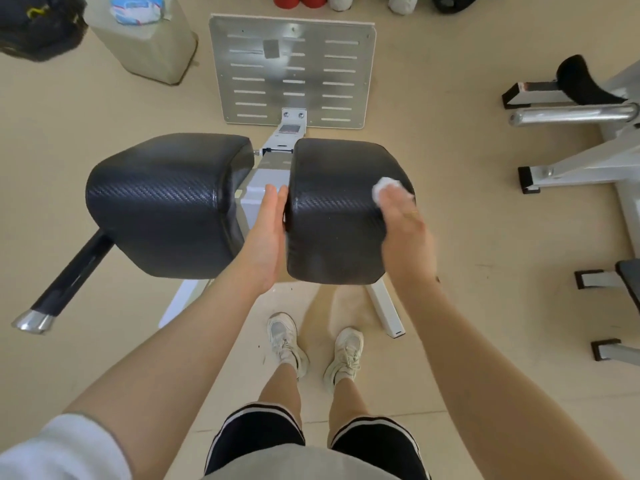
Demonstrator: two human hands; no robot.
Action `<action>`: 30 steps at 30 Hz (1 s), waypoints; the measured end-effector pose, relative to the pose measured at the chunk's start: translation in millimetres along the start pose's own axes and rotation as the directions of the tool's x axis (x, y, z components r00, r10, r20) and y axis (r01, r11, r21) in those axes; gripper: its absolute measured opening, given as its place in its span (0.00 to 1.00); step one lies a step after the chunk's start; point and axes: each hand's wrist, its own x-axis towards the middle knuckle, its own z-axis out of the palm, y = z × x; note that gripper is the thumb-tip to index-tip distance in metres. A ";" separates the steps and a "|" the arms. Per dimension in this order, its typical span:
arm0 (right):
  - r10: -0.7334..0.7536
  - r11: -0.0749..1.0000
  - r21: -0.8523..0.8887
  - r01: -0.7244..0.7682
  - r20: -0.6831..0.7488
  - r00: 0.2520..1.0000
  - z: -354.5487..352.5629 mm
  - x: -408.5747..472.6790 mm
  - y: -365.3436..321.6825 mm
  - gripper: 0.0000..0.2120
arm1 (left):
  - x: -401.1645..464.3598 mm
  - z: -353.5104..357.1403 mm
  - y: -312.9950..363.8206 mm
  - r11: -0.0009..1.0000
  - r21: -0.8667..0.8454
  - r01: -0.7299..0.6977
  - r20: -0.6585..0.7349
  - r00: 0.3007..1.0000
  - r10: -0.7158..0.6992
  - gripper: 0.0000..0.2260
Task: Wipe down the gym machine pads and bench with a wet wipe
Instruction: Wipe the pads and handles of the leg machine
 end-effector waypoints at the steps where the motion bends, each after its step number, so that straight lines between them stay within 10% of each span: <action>1: -0.078 0.997 0.014 0.078 0.016 0.997 4.2 -5.0 -19.8 0.11 | -2.2 2.8 -2.6 1.000 0.020 -0.018 -0.023 1.000 0.019 0.22; 6: -0.223 0.934 0.284 0.216 -0.008 0.975 45.9 -5.8 -92.0 0.26 | -17.6 8.9 -19.0 0.991 -0.094 -0.090 -0.094 0.992 0.081 0.23; 11: -0.457 0.888 0.050 0.456 -0.005 0.890 43.2 3.8 -55.5 0.21 | -16.1 6.5 -33.2 0.982 -0.152 -0.113 -0.106 0.990 0.098 0.27; 16: -0.176 0.984 -0.027 0.175 -0.107 0.978 24.6 -1.0 24.9 0.21 | -11.9 4.1 -42.7 0.980 -0.193 -0.055 -0.125 0.992 0.031 0.33; 20: -0.289 0.957 -0.006 0.289 0.002 0.957 42.3 -5.1 2.4 0.28 | -16.6 2.4 -37.6 0.977 -0.198 -0.083 -0.085 0.994 0.067 0.31; 30: -0.821 0.530 -0.211 0.822 0.114 0.559 84.1 -19.7 -0.2 0.21 | -7.4 -29.7 -31.4 0.995 0.090 0.033 -0.014 0.999 -0.032 0.29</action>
